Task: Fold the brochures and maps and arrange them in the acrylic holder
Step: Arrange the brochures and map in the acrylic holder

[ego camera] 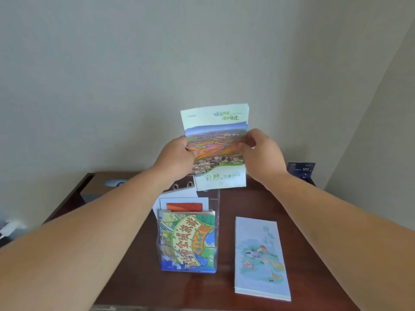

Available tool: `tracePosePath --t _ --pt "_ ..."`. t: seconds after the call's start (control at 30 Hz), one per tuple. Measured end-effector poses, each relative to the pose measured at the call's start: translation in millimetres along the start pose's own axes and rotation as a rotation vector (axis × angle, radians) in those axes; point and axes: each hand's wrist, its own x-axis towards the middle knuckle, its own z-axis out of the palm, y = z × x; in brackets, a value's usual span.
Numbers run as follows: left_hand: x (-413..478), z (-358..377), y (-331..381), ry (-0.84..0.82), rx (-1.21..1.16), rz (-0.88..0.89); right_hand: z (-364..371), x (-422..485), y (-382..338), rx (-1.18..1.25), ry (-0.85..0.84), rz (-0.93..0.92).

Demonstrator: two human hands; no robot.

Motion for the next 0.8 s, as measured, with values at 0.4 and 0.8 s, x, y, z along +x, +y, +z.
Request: tracePosePath --t 0.4,0.8 --pt "31 -28 8 -0.115 -0.338 0.095 -5 15 -66 -0.285 0.217 -0.049" --pt "31 -58 -60 -0.080 0.000 0.088 71 1 -49 -0.055 0.019 0.121"
